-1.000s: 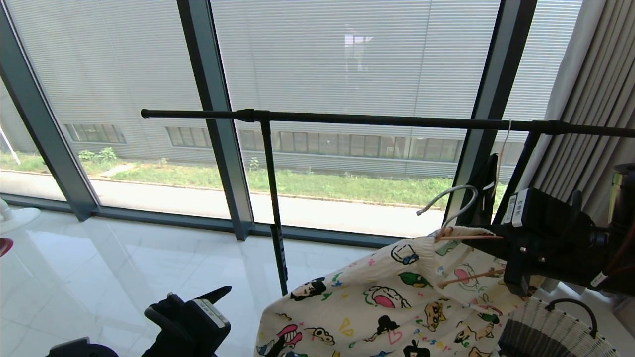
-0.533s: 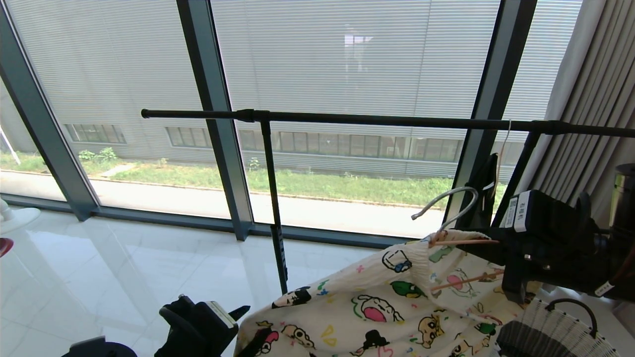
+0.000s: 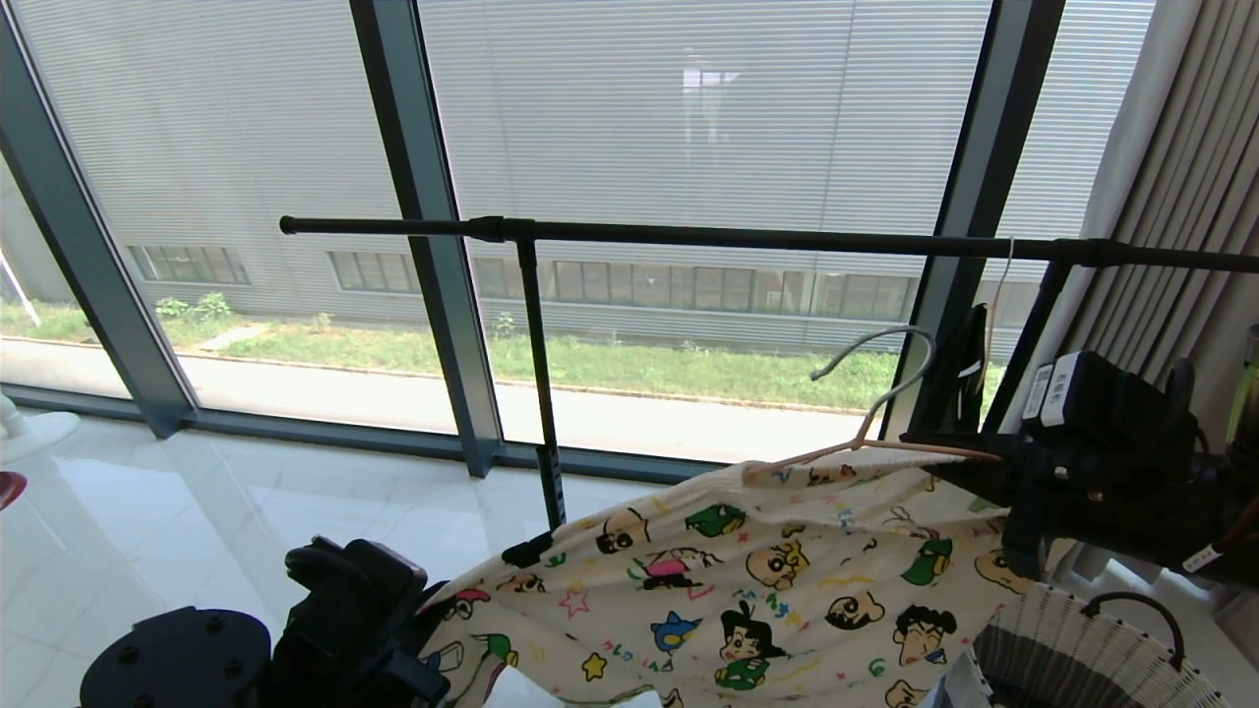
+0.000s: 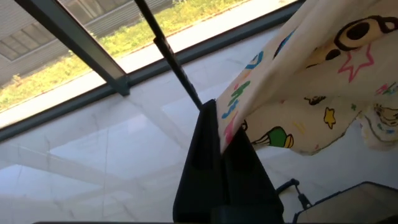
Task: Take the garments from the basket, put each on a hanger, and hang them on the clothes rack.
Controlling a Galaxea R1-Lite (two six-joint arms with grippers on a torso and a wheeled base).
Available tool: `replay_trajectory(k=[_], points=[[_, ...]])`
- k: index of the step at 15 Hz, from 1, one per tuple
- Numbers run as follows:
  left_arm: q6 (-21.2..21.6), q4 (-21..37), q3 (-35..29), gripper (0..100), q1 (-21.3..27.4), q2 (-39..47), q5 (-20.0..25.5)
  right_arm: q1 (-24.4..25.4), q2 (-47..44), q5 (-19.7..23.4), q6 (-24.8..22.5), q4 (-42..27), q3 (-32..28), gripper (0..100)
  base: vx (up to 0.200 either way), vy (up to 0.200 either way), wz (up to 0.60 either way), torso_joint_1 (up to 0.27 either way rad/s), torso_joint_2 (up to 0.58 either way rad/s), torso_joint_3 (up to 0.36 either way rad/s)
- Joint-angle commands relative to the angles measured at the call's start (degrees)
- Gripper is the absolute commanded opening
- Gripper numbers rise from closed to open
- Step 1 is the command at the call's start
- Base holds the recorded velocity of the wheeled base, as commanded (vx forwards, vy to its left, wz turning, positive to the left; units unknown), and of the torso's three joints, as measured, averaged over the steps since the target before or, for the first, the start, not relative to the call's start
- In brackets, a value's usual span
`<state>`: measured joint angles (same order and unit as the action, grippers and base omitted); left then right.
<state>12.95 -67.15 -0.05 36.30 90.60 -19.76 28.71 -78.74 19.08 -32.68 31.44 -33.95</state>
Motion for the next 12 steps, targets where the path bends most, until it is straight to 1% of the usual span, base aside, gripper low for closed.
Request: replay_trajectory(k=[1, 3, 5, 6, 10, 11, 12], points=[[0.1, 0.0, 0.0, 0, -1.3, 1.2, -0.2, -1.0, 0.1, -0.4, 1.0, 0.7, 0.2, 0, 0.0, 0.0, 0.0, 0.0, 0.0, 0.0], [0.2, 0.0, 0.0, 0, 0.1, 1.2, -0.3, -0.8, 0.1, -1.7, 2.0, 1.1, 0.0, 0, 0.0, 0.0, 0.0, 0.0, 0.0, 0.0], [0.1, -0.3, -0.4, 0, 2.0, 0.8, -0.7, -0.6, 0.0, -1.8, 2.0, 1.1, 0.0, 0, 0.0, 0.0, 0.0, 0.0, 0.0, 0.0], [0.1, -0.3, -0.4, 100, 2.8, 0.7, -0.7, -0.6, 0.0, -1.8, 2.0, 1.1, 0.0, 0, 0.0, 0.0, 0.0, 0.0, 0.0, 0.0], [0.1, -0.3, -0.4, 100, 2.9, 0.7, -0.8, -0.7, 0.8, -1.9, 2.0, 1.1, 0.1, 0, 0.0, 0.0, 0.0, 0.0, 0.0, 0.0], [0.1, -0.3, -0.5, 100, 2.8, 0.7, -2.1, -0.8, 1.0, -2.0, 2.0, 1.0, 0.2, 0, 0.0, 0.0, 0.0, 0.0, 0.0, 0.0], [0.1, -0.3, -0.5, 100, 2.8, 0.7, -4.8, -0.8, 1.6, -3.1, 2.0, 1.0, 0.4, 0, 0.0, 0.0, 0.0, 0.0, 0.0, 0.0]])
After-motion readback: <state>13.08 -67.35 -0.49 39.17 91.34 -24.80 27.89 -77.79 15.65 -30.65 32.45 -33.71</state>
